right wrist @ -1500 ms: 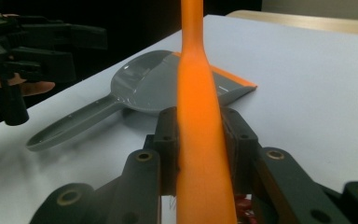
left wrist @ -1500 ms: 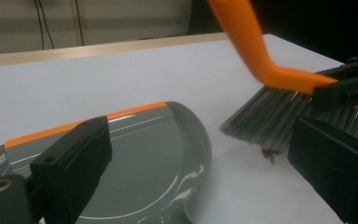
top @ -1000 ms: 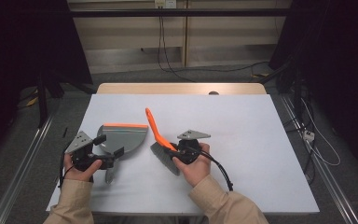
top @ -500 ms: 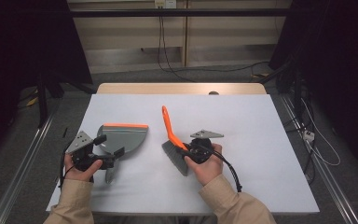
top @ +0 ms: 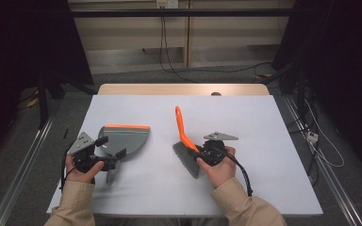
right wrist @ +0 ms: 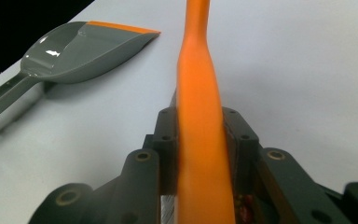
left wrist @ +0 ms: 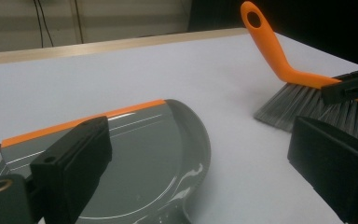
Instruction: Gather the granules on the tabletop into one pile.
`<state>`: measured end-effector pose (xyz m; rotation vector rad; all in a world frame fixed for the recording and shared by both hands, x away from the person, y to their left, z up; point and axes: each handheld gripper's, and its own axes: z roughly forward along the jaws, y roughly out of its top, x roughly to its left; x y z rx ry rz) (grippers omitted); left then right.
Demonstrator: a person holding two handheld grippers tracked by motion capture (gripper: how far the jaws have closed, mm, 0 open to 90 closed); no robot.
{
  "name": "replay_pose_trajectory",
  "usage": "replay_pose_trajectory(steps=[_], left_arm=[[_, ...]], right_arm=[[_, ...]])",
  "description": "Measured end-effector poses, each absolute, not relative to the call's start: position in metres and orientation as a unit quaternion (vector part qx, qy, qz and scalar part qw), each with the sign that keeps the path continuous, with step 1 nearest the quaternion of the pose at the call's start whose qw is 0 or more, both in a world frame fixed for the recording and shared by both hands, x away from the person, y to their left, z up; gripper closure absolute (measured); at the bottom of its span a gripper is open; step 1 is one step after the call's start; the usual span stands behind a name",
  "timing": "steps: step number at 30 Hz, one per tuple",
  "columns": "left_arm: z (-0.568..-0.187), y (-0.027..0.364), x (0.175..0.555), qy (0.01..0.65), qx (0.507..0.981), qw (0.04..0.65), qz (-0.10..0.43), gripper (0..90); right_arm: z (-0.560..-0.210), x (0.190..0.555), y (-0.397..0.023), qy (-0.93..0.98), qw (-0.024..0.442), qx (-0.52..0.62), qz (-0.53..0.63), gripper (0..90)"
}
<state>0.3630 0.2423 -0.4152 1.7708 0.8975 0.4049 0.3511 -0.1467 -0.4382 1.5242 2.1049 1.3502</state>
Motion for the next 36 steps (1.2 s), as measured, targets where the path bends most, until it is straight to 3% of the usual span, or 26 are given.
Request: replay_pose_trajectory(steps=[13, 26, 36], left_arm=[[-0.416, 0.24, 0.364, 0.374, 0.745, 0.526, 0.167, 6.0], [-0.417, 0.241, 0.364, 0.376, 0.744, 0.527, 0.167, 6.0], [-0.417, 0.239, 0.364, 0.375, 0.746, 0.525, 0.167, 6.0]], right_arm=[[-0.433, 0.35, -0.157, 0.697, 0.091, 0.519, 0.485, 71.4], [-0.437, 0.358, -0.122, 0.712, 0.07, 0.498, 0.49, 71.4], [-0.439, 0.354, -0.148, 0.705, 0.079, 0.518, 0.478, 71.2]])
